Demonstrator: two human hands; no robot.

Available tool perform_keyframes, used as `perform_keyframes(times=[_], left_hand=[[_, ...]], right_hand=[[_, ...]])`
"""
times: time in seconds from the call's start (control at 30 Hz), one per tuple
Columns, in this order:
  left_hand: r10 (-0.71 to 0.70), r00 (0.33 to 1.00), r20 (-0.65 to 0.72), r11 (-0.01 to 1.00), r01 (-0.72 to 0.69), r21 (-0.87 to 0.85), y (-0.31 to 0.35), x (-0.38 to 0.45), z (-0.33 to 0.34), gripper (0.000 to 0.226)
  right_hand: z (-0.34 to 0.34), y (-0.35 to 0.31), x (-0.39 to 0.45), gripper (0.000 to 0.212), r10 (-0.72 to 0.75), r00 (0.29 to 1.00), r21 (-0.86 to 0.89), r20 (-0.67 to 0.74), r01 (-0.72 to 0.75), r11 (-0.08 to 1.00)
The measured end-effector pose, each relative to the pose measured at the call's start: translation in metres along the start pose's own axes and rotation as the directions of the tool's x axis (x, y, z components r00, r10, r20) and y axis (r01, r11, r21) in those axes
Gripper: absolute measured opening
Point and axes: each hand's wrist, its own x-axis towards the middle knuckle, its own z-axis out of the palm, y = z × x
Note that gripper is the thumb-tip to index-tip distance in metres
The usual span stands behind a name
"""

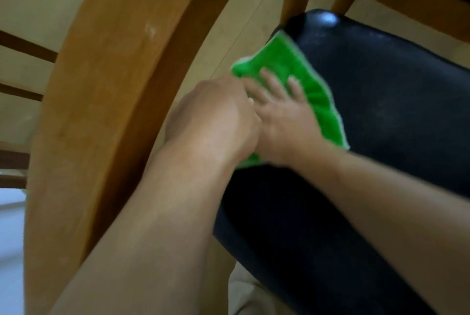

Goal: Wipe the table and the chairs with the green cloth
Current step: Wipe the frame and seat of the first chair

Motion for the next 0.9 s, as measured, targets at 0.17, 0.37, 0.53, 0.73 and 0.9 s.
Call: perform_keyframes(times=[0.17, 0.37, 0.53, 0.73, 0.9], left_hand=[[-0.011, 0.999, -0.042, 1.000, 0.011, -0.017, 0.000, -0.001, -0.005, 0.024], [-0.068, 0.990, 0.122, 0.994, 0.058, 0.089, 0.002, 0.002, -0.003, 0.039], [-0.054, 0.990, 0.133, 0.993, 0.039, 0.110, -0.001, 0.001, -0.002, 0.037], [-0.059, 0.996, 0.060, 0.993, 0.053, 0.108, -0.003, -0.001, -0.004, 0.032], [-0.030, 0.999, 0.020, 0.998, 0.029, 0.057, -0.006, 0.002, 0.001, 0.030]], right_hand=[[-0.004, 0.017, 0.036, 0.052, 0.212, 0.977, -0.054, 0.014, -0.211, 0.976], [0.023, -0.074, -0.032, 0.066, -0.067, 0.994, 0.004, 0.081, 0.067, 0.998], [0.030, -0.077, -0.065, 0.049, -0.281, 0.954, 0.101, 0.102, 0.272, 0.957], [-0.001, 0.005, 0.024, 0.056, -0.141, 0.987, -0.034, 0.077, 0.144, 0.989], [-0.010, 0.041, 0.060, 0.051, 0.132, 0.991, -0.080, -0.014, -0.132, 0.988]])
